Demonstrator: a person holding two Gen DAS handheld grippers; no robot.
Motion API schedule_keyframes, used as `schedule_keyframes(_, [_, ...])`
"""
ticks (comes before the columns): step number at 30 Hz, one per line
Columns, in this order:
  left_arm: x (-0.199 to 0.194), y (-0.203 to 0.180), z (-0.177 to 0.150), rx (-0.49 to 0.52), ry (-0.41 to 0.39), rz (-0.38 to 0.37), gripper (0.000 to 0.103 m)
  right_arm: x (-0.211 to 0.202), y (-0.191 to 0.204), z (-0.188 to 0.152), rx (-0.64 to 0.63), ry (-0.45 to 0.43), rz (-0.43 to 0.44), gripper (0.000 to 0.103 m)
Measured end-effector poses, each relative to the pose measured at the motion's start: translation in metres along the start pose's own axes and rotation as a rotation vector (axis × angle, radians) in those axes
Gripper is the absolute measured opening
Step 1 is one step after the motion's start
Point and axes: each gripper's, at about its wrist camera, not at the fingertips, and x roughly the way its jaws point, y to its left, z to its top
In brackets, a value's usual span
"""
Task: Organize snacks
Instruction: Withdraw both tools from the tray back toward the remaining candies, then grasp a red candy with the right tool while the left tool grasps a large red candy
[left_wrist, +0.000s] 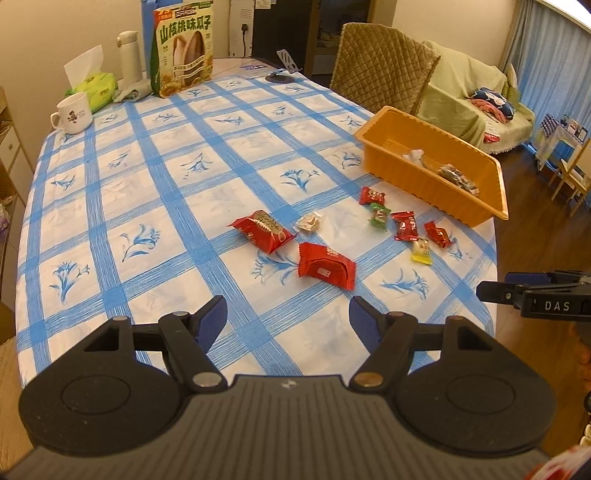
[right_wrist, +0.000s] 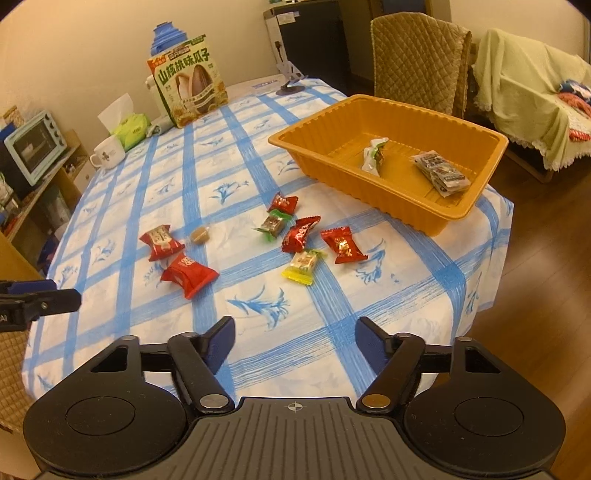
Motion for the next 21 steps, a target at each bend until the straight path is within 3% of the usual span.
schedule_keyframes(21, [0.028,-0.005,0.003,-0.140,0.027,0.111,0.071,0.062,-0.031,0.041,-0.181,-0.034,-0.039,0.035])
